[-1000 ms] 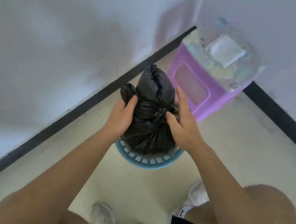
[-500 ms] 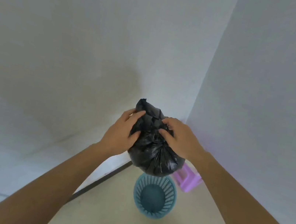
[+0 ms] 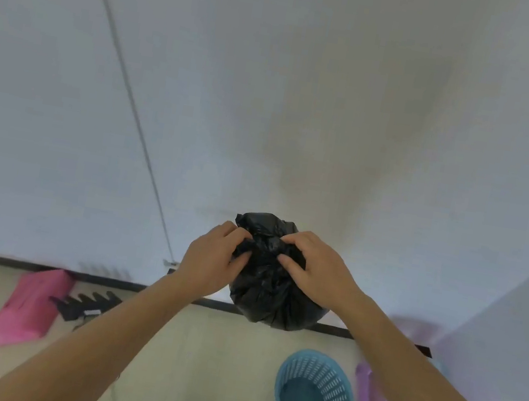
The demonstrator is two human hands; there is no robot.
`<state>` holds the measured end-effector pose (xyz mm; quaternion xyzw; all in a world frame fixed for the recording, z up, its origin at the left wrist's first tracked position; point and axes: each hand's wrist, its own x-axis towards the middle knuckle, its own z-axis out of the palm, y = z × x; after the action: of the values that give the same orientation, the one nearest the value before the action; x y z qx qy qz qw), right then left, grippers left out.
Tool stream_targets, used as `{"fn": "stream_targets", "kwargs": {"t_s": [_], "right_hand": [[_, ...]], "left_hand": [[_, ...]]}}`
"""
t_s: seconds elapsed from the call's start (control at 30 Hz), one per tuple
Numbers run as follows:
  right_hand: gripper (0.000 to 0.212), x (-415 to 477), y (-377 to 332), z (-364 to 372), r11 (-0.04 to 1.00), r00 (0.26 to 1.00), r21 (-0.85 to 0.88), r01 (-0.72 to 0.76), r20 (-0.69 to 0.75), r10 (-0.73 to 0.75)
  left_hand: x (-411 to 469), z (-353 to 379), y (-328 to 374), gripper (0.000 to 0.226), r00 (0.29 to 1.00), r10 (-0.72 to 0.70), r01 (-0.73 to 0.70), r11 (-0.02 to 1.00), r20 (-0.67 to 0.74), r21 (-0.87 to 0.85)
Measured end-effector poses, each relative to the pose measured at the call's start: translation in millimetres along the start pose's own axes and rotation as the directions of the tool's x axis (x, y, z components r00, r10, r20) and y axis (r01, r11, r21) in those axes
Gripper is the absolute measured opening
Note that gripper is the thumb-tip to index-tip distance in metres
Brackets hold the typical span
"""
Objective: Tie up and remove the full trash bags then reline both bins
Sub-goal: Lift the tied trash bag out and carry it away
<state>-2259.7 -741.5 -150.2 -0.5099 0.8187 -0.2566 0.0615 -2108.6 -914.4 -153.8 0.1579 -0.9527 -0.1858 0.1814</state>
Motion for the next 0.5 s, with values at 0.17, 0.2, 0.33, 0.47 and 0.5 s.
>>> {"fn": "stream_targets", "kwargs": {"t_s": [0.17, 0.2, 0.33, 0.47, 0.5], "right_hand": [[0.035, 36.1, -107.0, 57.7, 0.962, 0.945, 0.021, 0.272, 0.181, -0.271], [0.035, 43.7, -133.3, 69.2, 0.945, 0.924, 0.035, 0.326, 0.197, -0.326], [0.035, 78.0, -250.0, 119.7, 0.857, 0.83, 0.096, 0.506, 0.217, -0.514], [0.032, 116.0, -376.5, 186.3, 0.76, 0.728, 0.188, 0.622, 0.218, -0.65], [0.031, 124.4, -409.6, 204.2, 0.736, 0.704, 0.219, 0.641, 0.216, -0.677]], "left_hand": [[-106.9, -69.7, -63.9, 0.021, 0.969, -0.223, 0.237, 0.963, -0.108, 0.131], [-127.9, -87.7, -77.9, 0.022, 0.956, -0.259, 0.279, 0.949, -0.14, 0.149], [-208.8, -165.4, -134.8, 0.021, 0.874, -0.394, 0.452, 0.874, -0.286, 0.178], [-293.5, -242.1, -200.8, 0.019, 0.784, -0.486, 0.581, 0.794, -0.387, 0.179], [-314.5, -261.7, -219.1, 0.019, 0.755, -0.514, 0.617, 0.767, -0.406, 0.177]]}}
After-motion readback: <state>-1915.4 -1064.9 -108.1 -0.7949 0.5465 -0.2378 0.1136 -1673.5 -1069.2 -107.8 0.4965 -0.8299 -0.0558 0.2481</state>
